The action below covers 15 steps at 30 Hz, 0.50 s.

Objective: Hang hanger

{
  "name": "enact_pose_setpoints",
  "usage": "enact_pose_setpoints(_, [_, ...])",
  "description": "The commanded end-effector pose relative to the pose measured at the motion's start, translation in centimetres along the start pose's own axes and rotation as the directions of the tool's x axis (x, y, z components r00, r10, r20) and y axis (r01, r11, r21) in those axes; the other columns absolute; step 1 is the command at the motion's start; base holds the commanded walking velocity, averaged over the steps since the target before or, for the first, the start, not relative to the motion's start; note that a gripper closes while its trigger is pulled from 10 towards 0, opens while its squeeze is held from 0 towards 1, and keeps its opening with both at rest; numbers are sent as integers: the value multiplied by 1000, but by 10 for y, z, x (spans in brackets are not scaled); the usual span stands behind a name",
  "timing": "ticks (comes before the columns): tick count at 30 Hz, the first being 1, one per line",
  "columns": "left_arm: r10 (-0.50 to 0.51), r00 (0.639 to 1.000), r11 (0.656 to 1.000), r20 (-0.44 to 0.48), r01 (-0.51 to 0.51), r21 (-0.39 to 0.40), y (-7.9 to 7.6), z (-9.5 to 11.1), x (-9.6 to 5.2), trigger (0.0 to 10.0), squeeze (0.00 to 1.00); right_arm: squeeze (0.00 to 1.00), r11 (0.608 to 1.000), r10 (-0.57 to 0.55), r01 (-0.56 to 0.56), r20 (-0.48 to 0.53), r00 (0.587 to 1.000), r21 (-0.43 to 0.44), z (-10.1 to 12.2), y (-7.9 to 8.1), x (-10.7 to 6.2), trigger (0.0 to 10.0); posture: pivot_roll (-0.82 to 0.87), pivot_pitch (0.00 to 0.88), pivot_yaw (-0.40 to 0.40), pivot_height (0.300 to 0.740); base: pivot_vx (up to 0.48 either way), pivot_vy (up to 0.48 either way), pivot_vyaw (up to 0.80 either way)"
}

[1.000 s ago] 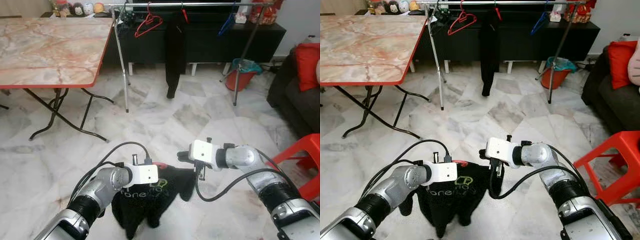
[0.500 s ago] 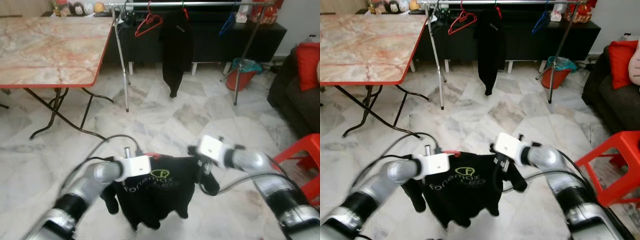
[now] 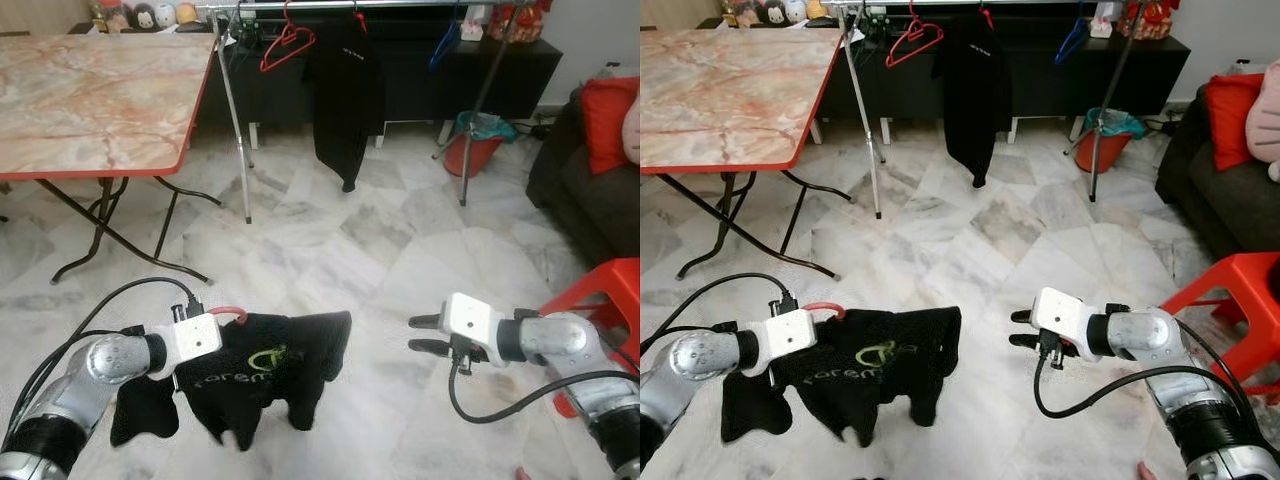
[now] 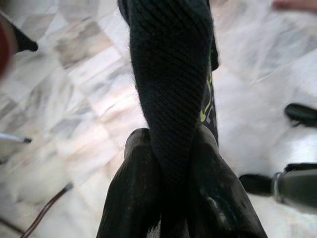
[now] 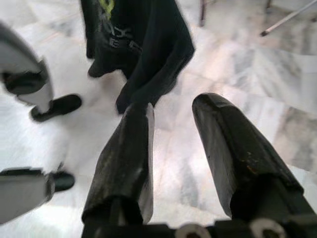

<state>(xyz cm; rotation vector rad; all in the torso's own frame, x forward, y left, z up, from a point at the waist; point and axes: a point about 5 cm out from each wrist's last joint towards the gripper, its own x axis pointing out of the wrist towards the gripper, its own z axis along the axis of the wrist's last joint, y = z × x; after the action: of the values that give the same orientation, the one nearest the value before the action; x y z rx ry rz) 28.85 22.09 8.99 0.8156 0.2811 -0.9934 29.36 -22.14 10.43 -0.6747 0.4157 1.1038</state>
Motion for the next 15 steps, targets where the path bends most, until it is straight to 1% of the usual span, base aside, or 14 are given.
enact_pose_setpoints(1, [16,998,1000,64,-15,-4,10,11,-6,10000,0,1000,1000,6,-6,-8,1000,-5,-1,2,-1,10000,13,68,-27,740,0,0,0])
enact_pose_setpoints(2, [-11,997,1000,76,13,-20,9,13,-7,10000,0,1000,1000,-23,23,-14,1000,1,-2,-1,1,10000,13,68,-27,740,0,0,0])
enact_pose_setpoints(3, [-61,993,997,98,65,-38,6,16,-7,10000,0,1000,998,-55,55,-25,998,2,-3,-3,3,10000,14,58,-25,740,0,0,0])
enact_pose_setpoints(4, [-61,993,997,98,65,-38,6,16,-7,10000,0,1000,998,-55,55,-25,998,2,-3,-3,3,10000,14,58,-25,740,0,0,0])
enact_pose_setpoints(8, [-111,987,991,118,118,-58,3,19,-7,10000,0,1000,998,-58,59,-24,998,6,-3,-2,6,10000,15,53,-24,740,0,0,0])
enact_pose_setpoints(10, [-115,986,990,120,123,-62,3,20,-7,10000,0,1000,998,-56,56,-24,998,4,-3,-1,7,10000,15,53,-24,740,0,0,0])
enact_pose_setpoints(11, [-131,979,986,156,145,-83,3,26,-6,10000,0,0,997,-76,76,-34,997,3,-5,-1,9,10000,13,50,-25,740,0,0,0])
enact_pose_setpoints(15, [-165,966,977,197,187,-100,2,35,-4,10000,0,0,995,-93,94,-37,995,24,-8,1,13,10000,9,52,-25,740,0,0,0])
